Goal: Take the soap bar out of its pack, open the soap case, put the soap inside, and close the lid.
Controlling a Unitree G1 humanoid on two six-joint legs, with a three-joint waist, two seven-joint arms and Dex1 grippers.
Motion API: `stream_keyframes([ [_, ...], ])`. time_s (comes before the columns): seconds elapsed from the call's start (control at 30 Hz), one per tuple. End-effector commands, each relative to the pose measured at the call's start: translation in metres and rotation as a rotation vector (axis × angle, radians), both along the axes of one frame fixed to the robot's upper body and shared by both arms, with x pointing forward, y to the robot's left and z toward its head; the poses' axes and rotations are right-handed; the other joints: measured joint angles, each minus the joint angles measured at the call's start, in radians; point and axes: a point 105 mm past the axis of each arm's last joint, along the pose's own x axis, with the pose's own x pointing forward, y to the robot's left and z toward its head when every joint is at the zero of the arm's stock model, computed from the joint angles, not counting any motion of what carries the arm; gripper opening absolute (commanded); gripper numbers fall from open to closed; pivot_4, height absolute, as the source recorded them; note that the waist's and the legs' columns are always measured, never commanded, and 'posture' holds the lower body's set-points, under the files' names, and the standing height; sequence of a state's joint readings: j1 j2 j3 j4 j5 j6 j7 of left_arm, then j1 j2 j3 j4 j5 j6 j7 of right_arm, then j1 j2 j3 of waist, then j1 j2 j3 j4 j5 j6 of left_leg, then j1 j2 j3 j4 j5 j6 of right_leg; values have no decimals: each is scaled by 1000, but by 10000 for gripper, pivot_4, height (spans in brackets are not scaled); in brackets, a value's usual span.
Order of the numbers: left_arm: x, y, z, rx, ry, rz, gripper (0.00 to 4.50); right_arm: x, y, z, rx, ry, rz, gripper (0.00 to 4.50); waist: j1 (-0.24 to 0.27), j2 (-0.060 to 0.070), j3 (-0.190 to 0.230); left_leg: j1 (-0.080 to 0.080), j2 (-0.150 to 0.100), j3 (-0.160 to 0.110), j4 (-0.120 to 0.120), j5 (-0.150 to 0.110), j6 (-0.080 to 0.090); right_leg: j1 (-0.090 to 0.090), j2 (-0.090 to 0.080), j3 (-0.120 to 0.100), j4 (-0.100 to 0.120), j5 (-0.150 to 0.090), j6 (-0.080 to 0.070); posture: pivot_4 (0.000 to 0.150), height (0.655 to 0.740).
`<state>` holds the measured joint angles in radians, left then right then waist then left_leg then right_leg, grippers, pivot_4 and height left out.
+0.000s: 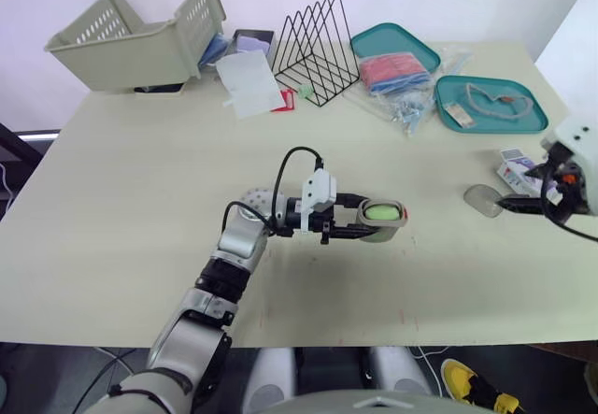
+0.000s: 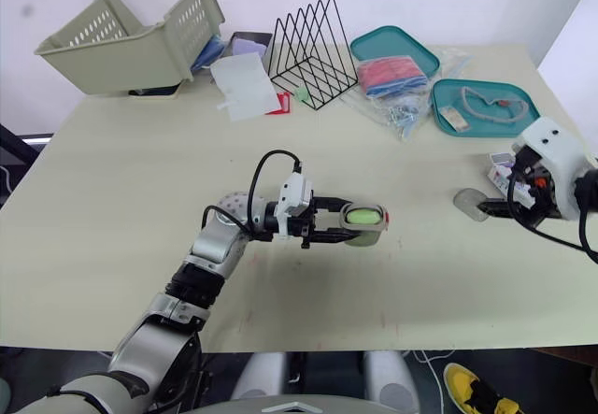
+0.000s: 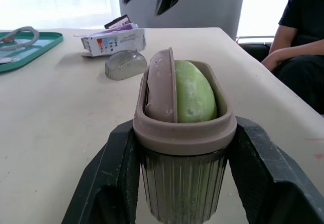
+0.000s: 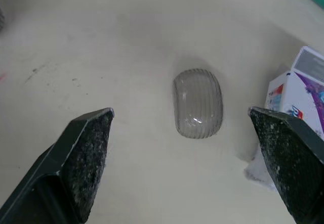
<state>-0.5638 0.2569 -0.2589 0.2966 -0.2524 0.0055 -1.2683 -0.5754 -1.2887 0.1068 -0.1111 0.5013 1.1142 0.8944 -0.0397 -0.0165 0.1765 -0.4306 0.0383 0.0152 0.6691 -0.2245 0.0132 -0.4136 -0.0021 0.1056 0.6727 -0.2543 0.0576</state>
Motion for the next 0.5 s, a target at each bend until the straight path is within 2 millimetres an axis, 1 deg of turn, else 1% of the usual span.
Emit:
stream_keyframes([
  [0.03,-3,-5,1,0,-23,-16,19596,11,-5,-5,-25,29,-23,44649,2,0,0,0,0,0,0,0,0,0,0,0,0,0,0,1500,7400],
  [0.1,-3,-6,1,-2,-25,-14,19596,17,-8,-15,-19,70,-49,44649,4,0,0,0,0,0,0,0,0,0,0,0,0,0,0,1500,7400],
  [0.17,-4,-6,1,-2,-27,-12,19596,22,-9,-23,-45,88,-32,44649,6,0,0,-1,0,-1,0,0,0,0,0,0,0,0,0,1500,7400],
  [0.33,-3,-4,1,3,-34,-2,19596,30,-10,-33,-43,122,-24,44649,4,0,0,-1,0,0,-1,0,1,-1,0,0,0,0,0,1500,7400],
  [0.5,-2,-3,2,5,-39,4,19596,37,-10,-39,-49,137,-4,44649,1,0,0,0,0,0,0,0,1,0,0,0,1,0,0,1500,7400],
])
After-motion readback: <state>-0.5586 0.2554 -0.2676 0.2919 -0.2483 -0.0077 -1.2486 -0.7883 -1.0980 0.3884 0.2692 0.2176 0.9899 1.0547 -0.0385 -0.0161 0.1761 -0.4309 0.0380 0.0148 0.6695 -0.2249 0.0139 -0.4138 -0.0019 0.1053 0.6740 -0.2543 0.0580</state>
